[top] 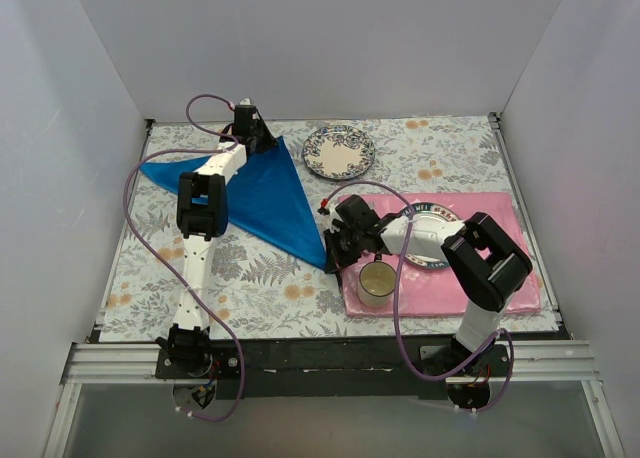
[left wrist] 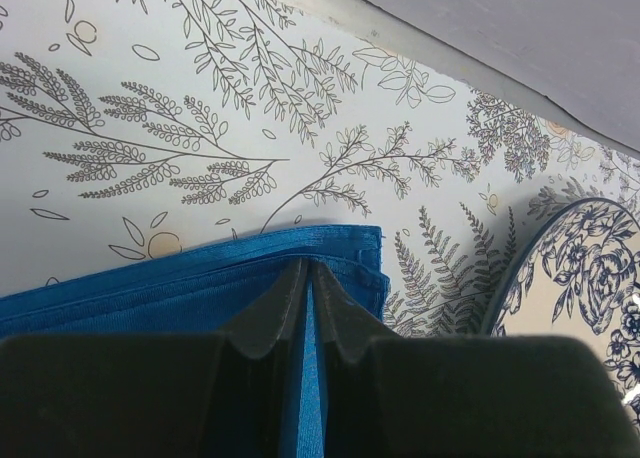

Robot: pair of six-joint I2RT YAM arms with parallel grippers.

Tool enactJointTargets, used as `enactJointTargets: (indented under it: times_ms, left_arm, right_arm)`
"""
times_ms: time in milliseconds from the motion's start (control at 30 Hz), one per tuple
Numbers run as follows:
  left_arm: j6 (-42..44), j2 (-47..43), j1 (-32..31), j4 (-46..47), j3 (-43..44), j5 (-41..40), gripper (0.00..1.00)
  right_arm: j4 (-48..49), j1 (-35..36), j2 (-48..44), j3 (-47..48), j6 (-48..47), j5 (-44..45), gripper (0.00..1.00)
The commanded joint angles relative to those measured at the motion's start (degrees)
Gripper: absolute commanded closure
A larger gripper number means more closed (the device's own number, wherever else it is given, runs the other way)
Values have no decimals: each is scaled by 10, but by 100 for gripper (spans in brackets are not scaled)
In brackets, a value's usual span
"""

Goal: Fold the napkin, place the utensils inside, and roll it up
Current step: Fold the napkin

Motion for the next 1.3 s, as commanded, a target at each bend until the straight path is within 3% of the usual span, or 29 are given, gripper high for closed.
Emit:
enactJointTargets:
  times_ms: [0,133,367,567,700,833,1067,1267]
  left_arm:
    - [19,13,7,-28,10,-19,93]
    - [25,-4,7,-42,24,-12,91]
    - [26,-76,17,-76,29,-6,65]
    - [17,-164,61,-94,-43,-6,64]
    - [42,-213,98,-80,-152,-45,69]
    - [75,-224,152,-74,-185,-120,77]
    - [91,-172,215,-76,-144,-169,87]
    - [93,-152,234,-52,-154,-253,92]
  right_arm:
    - [-15,5,-12,9,1,-15,99]
    - [-44,4,-5,44,-21,-7,96]
    - [-127,4,11,139,-81,51,63]
    - [-176,5,33,235,-125,105,50]
    - [-138,7,77,266,-118,13,51]
    - [-101,8,100,266,-100,-27,60]
    - [-76,9,117,235,-111,-38,80]
    - [-79,9,118,203,-128,8,81]
